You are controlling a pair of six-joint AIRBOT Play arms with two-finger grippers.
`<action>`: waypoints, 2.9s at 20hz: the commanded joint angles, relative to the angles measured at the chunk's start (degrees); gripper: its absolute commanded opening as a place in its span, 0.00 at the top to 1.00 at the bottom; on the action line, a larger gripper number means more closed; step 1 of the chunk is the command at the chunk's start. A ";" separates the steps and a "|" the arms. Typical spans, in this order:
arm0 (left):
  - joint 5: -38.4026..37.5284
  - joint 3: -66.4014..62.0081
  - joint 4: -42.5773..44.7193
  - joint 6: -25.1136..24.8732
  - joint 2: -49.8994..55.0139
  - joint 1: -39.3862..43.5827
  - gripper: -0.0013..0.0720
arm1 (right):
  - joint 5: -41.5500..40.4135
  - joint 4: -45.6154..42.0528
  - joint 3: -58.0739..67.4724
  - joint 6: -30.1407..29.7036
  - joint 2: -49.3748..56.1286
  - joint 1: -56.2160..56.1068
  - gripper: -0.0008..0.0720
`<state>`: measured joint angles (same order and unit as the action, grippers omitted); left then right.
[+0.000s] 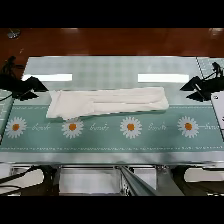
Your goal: Fold the shirts.
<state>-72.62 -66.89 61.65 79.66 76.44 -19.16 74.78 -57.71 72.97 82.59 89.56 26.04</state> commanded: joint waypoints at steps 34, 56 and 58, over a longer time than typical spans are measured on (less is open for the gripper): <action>30.34 -10.32 -11.50 7.93 18.34 65.37 0.97 | 6.97 -0.39 -18.93 2.40 -53.00 -9.07 0.95; 7.82 -25.16 -1.16 9.60 3.74 35.10 0.96 | -9.55 7.08 -13.73 3.98 -40.54 -37.33 0.95; 2.73 -24.79 2.97 9.57 -2.80 24.98 0.96 | -13.05 7.08 -7.78 4.17 -32.44 -45.22 0.95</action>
<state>-62.57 -91.92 56.38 89.71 82.41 18.09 68.40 -50.68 59.68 85.34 48.86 -8.56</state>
